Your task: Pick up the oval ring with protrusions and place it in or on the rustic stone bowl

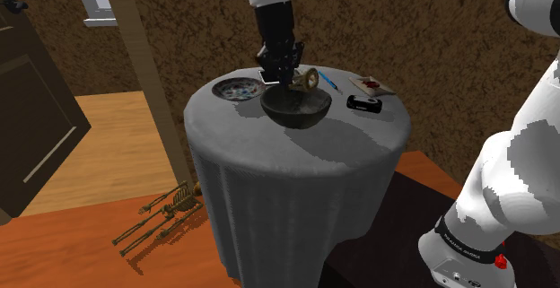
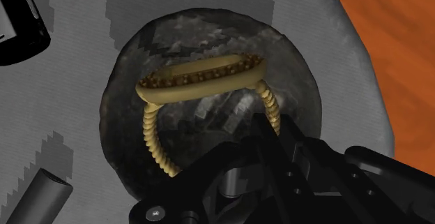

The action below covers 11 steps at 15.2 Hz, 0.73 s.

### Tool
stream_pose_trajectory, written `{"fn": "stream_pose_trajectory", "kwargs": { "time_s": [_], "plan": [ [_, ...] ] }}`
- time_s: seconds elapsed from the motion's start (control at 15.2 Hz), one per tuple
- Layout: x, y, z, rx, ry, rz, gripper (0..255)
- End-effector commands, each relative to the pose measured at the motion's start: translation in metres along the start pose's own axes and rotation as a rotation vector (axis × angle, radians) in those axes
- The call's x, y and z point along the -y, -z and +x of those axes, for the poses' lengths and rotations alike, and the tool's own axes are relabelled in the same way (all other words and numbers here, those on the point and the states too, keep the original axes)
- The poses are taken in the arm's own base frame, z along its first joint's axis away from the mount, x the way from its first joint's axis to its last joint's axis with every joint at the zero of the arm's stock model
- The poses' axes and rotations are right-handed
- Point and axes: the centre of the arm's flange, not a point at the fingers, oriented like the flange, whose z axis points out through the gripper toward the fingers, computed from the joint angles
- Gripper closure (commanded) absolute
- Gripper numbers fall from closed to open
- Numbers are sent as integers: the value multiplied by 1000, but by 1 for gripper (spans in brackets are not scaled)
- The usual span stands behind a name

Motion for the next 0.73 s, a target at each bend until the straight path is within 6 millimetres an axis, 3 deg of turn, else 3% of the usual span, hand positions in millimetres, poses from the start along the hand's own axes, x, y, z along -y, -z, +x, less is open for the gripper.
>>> {"fn": "stream_pose_trajectory", "kwargs": {
  "time_s": [0.0,0.26,0.66],
  "plan": [
    [0,-10,3,0,0,0,255],
    [1,-32,9,0,0,0,255],
    [1,-32,9,0,0,0,255]
  ]
}}
